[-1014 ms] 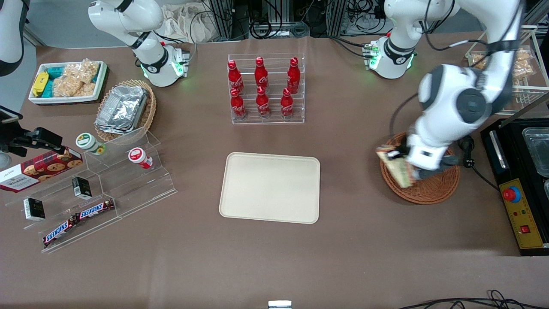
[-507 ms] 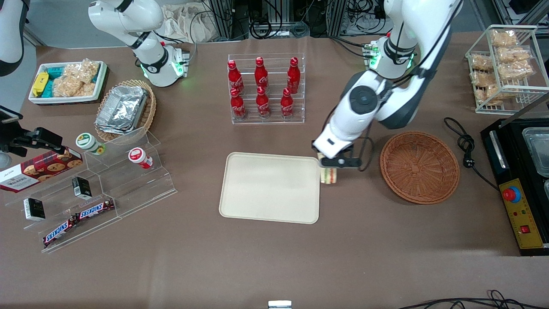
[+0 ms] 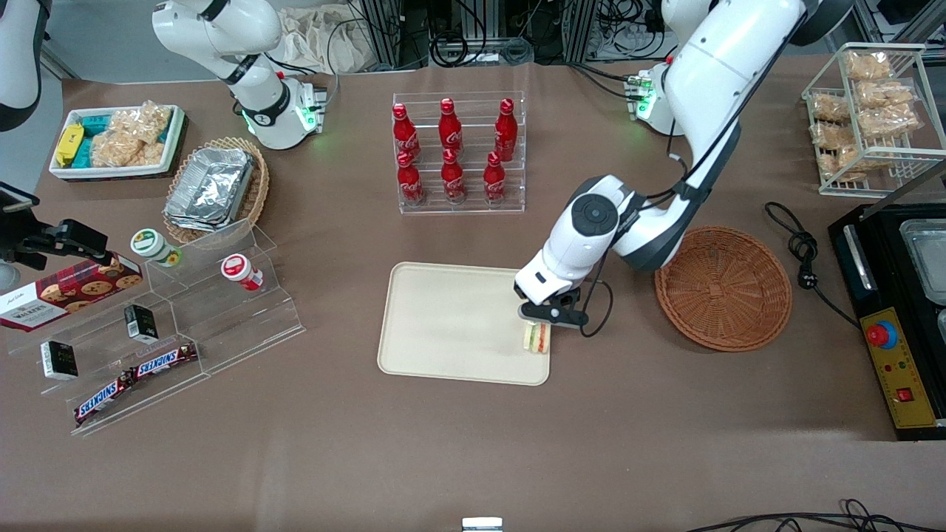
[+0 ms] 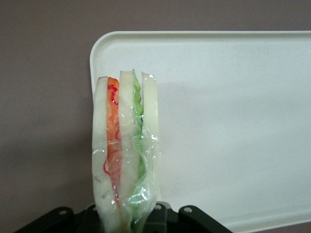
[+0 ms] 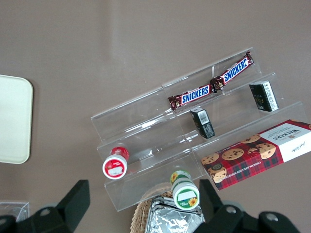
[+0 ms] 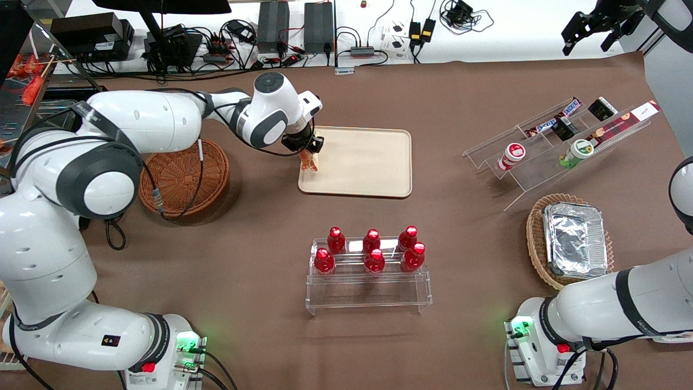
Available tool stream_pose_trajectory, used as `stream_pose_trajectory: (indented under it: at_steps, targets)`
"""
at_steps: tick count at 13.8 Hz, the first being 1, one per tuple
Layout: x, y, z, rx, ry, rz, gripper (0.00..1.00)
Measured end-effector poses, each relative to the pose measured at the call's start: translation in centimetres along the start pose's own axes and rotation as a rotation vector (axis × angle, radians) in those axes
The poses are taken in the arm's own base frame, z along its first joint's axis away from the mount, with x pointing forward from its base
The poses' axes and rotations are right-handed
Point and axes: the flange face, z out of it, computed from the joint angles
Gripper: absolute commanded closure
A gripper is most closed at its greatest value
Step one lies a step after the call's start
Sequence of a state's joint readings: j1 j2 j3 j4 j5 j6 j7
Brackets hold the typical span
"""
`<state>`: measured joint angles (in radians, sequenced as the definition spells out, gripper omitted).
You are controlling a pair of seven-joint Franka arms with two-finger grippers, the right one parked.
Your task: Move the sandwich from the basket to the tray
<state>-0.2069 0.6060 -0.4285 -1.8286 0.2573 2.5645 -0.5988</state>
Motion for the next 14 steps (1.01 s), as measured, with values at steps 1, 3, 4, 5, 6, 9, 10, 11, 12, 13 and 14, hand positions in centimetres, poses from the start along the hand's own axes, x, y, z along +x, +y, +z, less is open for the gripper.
stream_pose_trajectory:
  at_steps: [1, 3, 4, 5, 6, 9, 10, 11, 12, 13, 14]
  targets:
    - [0.2, -0.1, 0.7, 0.002, -0.004, 0.005, 0.38]
    - [0.2, -0.1, 1.5, 0.004, -0.010, 0.010, 0.14]
    - [0.2, -0.2, 1.6, 0.005, -0.012, 0.007, 0.01]
    - [0.2, -0.2, 1.6, 0.004, -0.011, -0.005, 0.01]
    - [0.4, -0.1, 1.4, 0.003, -0.006, -0.024, 0.01]
    - [1.5, 0.0, -1.6, 0.025, 0.010, -0.081, 0.01]
    - [2.2, -0.5, -3.8, 0.051, 0.006, -0.106, 0.01]
    - [3.0, -1.7, -6.5, 0.069, -0.002, -0.145, 0.01]
    - [3.7, -3.2, -9.6, 0.078, -0.013, -0.191, 0.01]
    - [4.2, -4.8, -13.0, 0.076, -0.031, -0.218, 0.01]
    - [4.4, -6.7, -16.2, 0.068, -0.054, -0.224, 0.01]
